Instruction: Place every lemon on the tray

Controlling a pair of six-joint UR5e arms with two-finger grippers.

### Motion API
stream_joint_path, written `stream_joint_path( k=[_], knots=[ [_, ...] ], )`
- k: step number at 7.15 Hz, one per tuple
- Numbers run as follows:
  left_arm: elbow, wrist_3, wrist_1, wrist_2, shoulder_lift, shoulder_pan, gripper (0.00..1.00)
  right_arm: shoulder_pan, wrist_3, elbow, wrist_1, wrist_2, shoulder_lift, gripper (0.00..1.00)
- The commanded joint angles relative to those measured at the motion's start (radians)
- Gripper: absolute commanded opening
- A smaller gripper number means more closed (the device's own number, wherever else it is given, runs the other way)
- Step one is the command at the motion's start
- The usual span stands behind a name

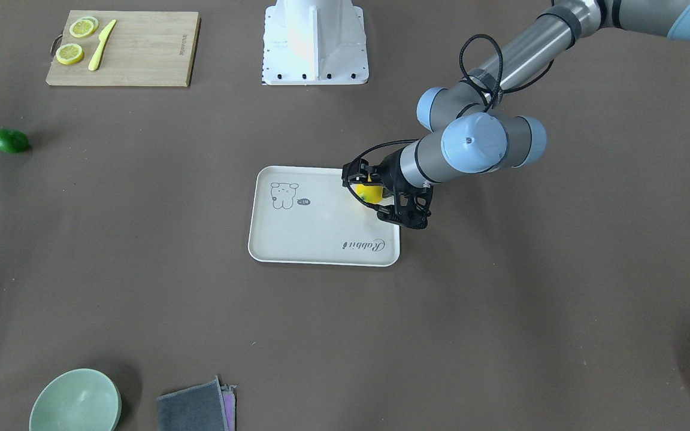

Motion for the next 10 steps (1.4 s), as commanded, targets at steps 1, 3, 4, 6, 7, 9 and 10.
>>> stream_joint_path(
  k=[1, 3, 4, 6, 7, 9, 10],
  knots=[
    [-0.006, -0.003, 0.011, -0.006, 0.000, -0.054, 0.97, -0.001, 0.024, 0.002, 0.001, 0.000, 0.005, 1.00],
    [-0.006, -0.001, 0.040, -0.012, 0.004, -0.150, 0.97, -0.001, 0.024, 0.003, 0.001, 0.000, 0.007, 1.00],
    [-0.006, -0.001, 0.046, -0.012, 0.012, -0.206, 0.97, -0.001, 0.024, 0.002, 0.001, 0.002, 0.007, 1.00],
    [-0.011, 0.006, 0.043, -0.003, 0.091, -0.322, 0.96, -0.001, 0.024, 0.003, 0.001, 0.000, 0.007, 1.00],
    [-0.002, 0.105, 0.050, 0.003, 0.127, -0.362, 0.95, -0.001, 0.024, 0.002, 0.001, 0.000, 0.007, 1.00],
    [-0.005, 0.446, 0.156, 0.008, 0.200, -0.479, 0.96, -0.003, 0.024, 0.002, 0.001, 0.000, 0.007, 1.00],
    [-0.008, 0.685, 0.257, 0.008, 0.217, -0.546, 0.96, -0.004, 0.024, 0.000, 0.001, 0.000, 0.007, 1.00]
  ],
)
